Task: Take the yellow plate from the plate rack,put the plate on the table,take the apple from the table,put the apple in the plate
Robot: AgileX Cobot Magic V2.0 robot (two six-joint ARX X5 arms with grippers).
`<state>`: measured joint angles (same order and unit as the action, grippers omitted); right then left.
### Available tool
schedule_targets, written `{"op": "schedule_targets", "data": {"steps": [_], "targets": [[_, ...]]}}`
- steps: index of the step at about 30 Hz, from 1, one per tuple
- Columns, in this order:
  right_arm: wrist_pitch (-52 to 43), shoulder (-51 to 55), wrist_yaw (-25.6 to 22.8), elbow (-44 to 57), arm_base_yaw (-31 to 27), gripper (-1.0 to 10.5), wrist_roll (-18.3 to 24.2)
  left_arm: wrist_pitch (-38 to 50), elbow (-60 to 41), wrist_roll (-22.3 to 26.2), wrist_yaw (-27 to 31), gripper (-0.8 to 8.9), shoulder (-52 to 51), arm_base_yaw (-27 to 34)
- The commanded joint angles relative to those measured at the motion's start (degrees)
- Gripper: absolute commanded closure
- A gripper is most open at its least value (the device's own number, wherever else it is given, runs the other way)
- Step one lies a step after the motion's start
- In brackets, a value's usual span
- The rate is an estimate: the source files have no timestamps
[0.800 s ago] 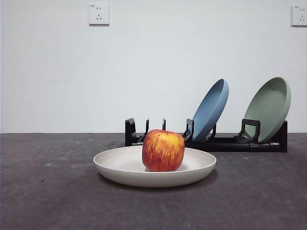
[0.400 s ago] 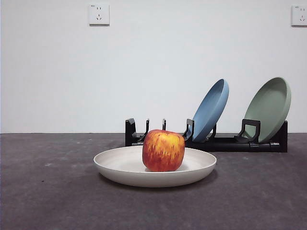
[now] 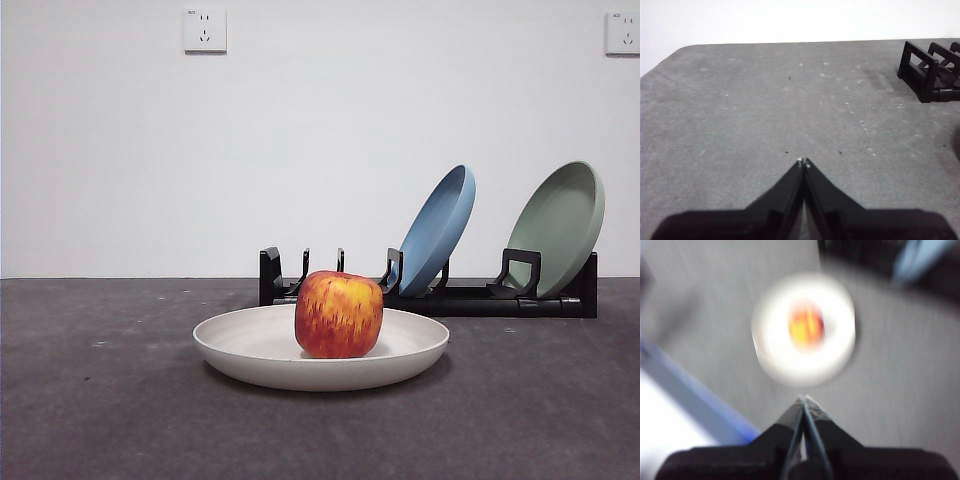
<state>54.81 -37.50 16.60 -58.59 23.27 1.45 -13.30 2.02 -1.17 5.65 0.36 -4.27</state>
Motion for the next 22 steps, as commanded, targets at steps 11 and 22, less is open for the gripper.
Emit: {"op": "schedule_targets", "data": {"steps": [11, 22], "targets": [[-37.7, 21.8, 5.0, 33.2, -20.5, 9.5, 0.5, 0.2, -0.7, -0.6, 0.0, 8.17, -0.2, 0.2], [-43.9, 35.3, -4.7, 52.6, -20.6, 9.5, -7.0, 0.2, -0.7, -0.6, 0.1, 8.17, -0.2, 0.2]]}}
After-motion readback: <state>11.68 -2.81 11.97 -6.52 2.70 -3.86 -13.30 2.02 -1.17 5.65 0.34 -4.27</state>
